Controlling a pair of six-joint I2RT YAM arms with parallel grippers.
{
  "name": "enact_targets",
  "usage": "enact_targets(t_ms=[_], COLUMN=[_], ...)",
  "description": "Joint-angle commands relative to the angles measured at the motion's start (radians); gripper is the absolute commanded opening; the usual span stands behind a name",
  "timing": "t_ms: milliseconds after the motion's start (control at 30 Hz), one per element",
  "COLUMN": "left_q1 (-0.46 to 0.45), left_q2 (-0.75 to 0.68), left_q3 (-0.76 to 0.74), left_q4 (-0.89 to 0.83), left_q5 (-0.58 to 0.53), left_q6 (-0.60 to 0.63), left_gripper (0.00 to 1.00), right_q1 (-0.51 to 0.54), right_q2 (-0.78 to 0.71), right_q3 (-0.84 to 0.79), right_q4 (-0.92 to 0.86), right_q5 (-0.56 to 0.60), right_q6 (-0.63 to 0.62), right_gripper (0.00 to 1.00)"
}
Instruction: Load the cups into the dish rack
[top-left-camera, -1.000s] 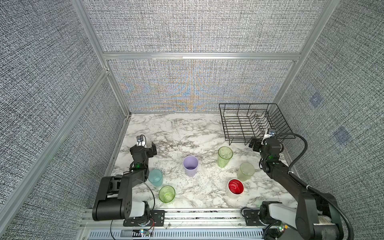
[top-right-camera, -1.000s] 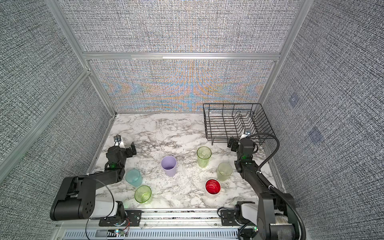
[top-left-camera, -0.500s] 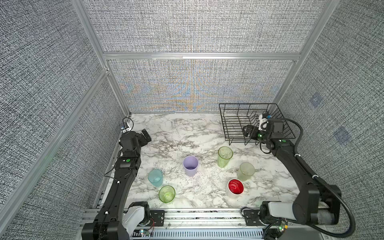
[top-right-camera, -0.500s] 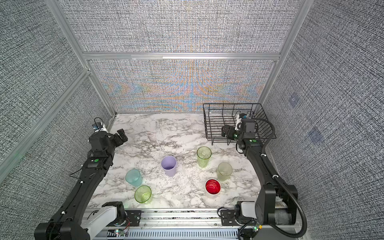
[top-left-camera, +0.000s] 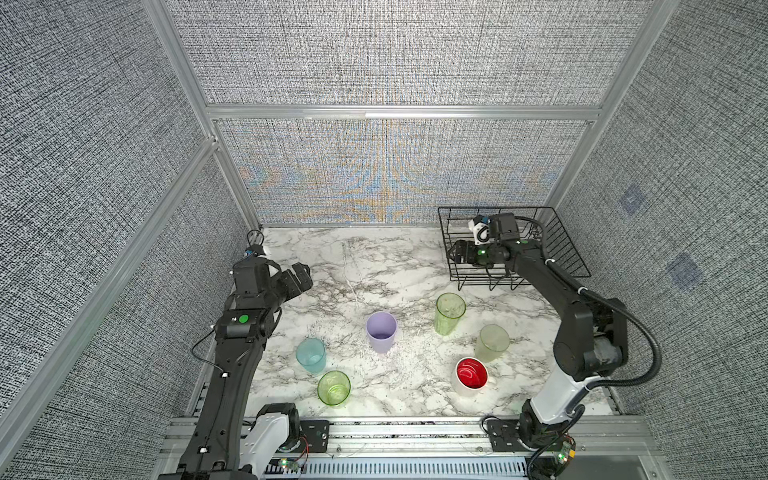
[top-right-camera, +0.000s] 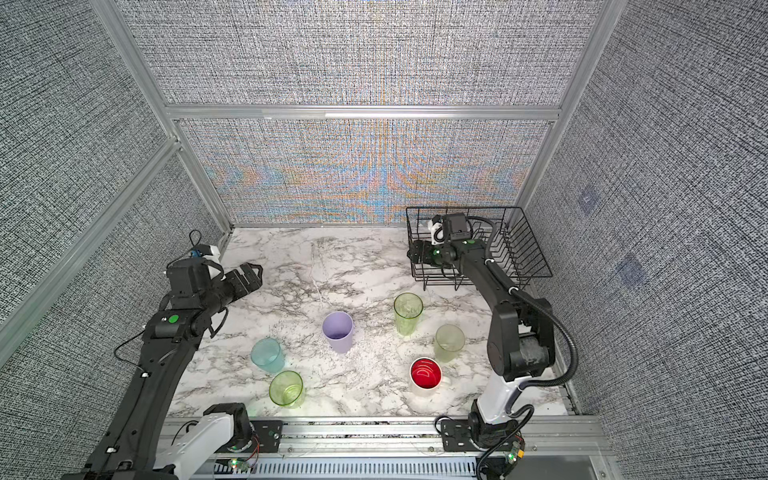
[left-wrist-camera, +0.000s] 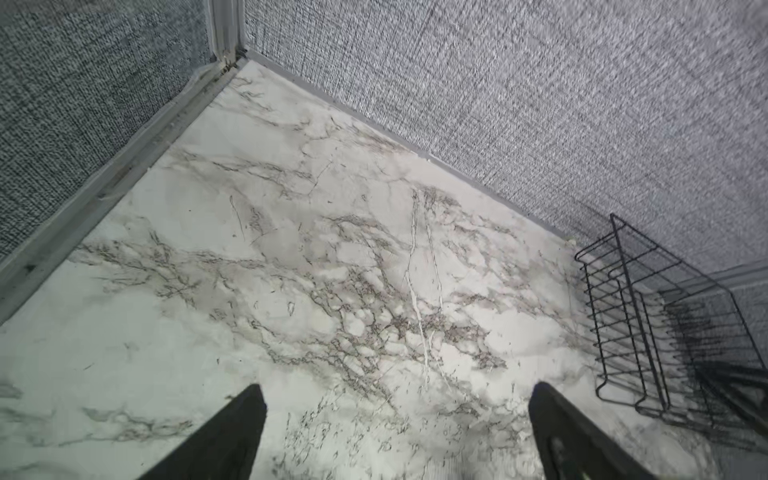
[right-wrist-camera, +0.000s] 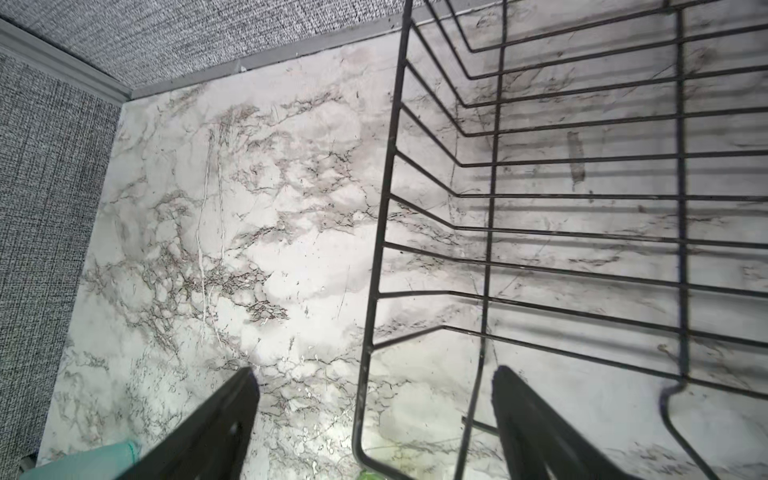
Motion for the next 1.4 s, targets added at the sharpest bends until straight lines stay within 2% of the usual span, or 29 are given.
enact_targets(t_ms=[0,67,167,333,433,833,1033,1367], left_q1=[0.002,0.002,0.002,0.004,0.005,0.004,0.004,0.004], left_q2=[0.009,0.015,0.023,0.02,0.023,0.05,0.056,0.065], left_q3=[-0.014,-0.027,-0.009,-0.02,-0.02,-0.034,-0.04,-0.053], left_q4=[-0.115,-0.123,-0.14,-0.14,-0.154,-0.163,-0.173,-0.151], left_q5=[0.006,-0.019,-0.002,-0.036,-0.039,-0.022,-0.005,0.045], left_q6=[0.106,0.1,0.122,0.126,0.138,0.107,0.096,0.068], left_gripper=[0.99,0.99,0.99,0.99,0.99,0.99,0.99,0.99], right_q1=[0.015,0.02,0.03,0.059,0.092,0.224,0.313,0.468], right_q2=[0.055,0.093,0.14,0.207,0.223,0.321,0.38,0.48], right_q3=[0.047,0.081,0.121,0.199,0.221,0.365,0.463,0.622], right_q4=[-0.055,-0.067,-0.074,-0.102,-0.097,-0.15,-0.18,-0.168], right_q5=[-0.026,-0.035,-0.039,-0.085,-0.066,-0.054,-0.026,-0.061], right_q6=[-0.021,-0.017,-0.015,-0.028,-0.044,-0.089,-0.118,-0.089], right_gripper=[0.89,0.89,0.88,0.84,0.81,0.62,0.48,0.47])
